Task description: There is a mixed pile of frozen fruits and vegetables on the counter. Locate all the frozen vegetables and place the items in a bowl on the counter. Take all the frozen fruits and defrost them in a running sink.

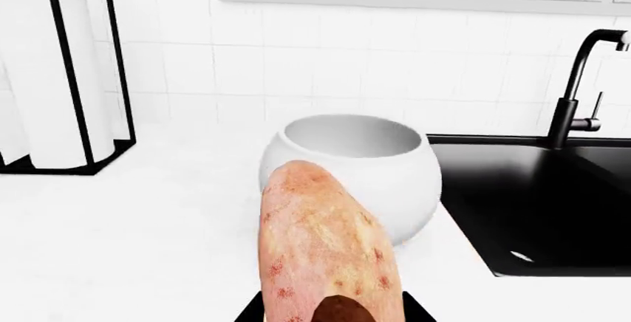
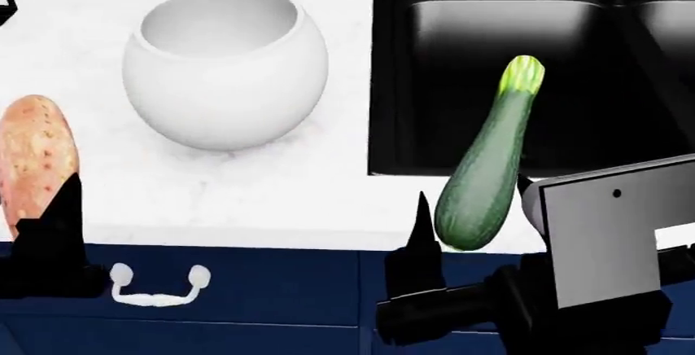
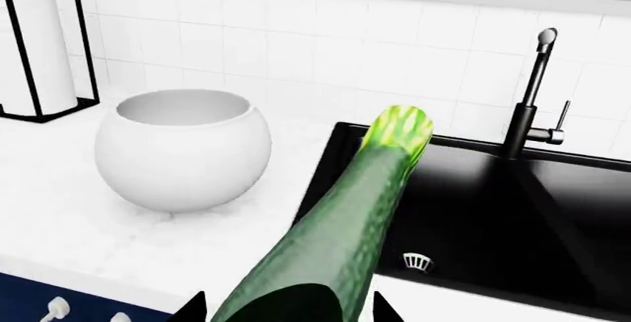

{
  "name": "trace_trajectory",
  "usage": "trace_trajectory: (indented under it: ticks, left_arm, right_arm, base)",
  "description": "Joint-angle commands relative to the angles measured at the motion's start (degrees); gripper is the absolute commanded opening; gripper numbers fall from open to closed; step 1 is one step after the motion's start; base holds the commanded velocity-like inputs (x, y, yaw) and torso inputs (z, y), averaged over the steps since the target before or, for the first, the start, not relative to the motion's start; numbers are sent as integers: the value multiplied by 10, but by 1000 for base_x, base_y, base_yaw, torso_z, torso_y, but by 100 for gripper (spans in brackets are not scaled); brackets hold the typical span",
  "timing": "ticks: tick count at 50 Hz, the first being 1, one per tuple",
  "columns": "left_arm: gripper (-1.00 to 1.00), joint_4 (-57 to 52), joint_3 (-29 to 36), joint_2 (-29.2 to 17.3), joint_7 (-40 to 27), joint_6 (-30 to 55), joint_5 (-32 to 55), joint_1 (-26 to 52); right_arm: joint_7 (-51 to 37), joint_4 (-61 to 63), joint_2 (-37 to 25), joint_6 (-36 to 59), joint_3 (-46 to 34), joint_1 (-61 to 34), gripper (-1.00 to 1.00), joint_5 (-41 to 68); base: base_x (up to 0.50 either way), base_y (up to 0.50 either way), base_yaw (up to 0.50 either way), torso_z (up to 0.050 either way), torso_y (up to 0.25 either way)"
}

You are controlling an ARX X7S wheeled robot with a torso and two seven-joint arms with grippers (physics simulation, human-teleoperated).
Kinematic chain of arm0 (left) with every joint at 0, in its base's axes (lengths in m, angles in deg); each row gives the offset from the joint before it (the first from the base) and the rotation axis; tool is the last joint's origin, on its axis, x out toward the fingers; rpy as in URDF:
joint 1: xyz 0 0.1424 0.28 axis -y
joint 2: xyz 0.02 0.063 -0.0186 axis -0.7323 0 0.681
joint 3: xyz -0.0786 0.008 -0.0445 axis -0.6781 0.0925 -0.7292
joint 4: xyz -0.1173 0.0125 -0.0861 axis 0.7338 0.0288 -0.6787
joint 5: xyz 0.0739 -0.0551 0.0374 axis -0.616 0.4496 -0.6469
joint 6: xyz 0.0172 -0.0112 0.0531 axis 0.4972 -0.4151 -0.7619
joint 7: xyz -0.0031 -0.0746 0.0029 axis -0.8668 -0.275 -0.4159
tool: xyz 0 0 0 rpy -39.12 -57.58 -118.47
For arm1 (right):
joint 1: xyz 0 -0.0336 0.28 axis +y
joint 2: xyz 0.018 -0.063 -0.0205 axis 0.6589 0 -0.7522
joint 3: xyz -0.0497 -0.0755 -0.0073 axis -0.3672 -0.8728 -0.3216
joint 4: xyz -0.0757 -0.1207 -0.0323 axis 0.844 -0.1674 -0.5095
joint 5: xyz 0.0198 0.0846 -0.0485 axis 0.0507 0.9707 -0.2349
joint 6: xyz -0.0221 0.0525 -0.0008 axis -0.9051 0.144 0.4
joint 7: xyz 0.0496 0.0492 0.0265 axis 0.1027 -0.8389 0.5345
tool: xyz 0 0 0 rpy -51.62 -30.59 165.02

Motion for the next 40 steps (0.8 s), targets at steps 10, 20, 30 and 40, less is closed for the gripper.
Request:
trace_trajectory:
  ticks: [10, 20, 30, 40]
  left_arm:
    - [-100, 14, 25, 5, -7, 8, -5, 34]
    - [-100, 13, 26, 3, -10, 6, -1, 34]
    - [-100, 15, 27, 1, -7, 1, -4, 32]
    - [-100, 17, 30, -1, -9, -1, -5, 32]
  right_arm:
    - [-21, -20, -5, -5, 7, 1, -100, 7]
    - [-23, -10, -3, 5, 9, -4, -100, 1]
    - [-23, -10, 0, 12, 9, -7, -100, 4]
    - [-27, -10, -4, 10, 8, -1, -100, -4]
  base:
    - [192, 120, 0, 0, 1]
    - [77, 34, 0, 0, 1]
    - [383, 117, 0, 0, 1]
    - [69, 133, 0, 0, 1]
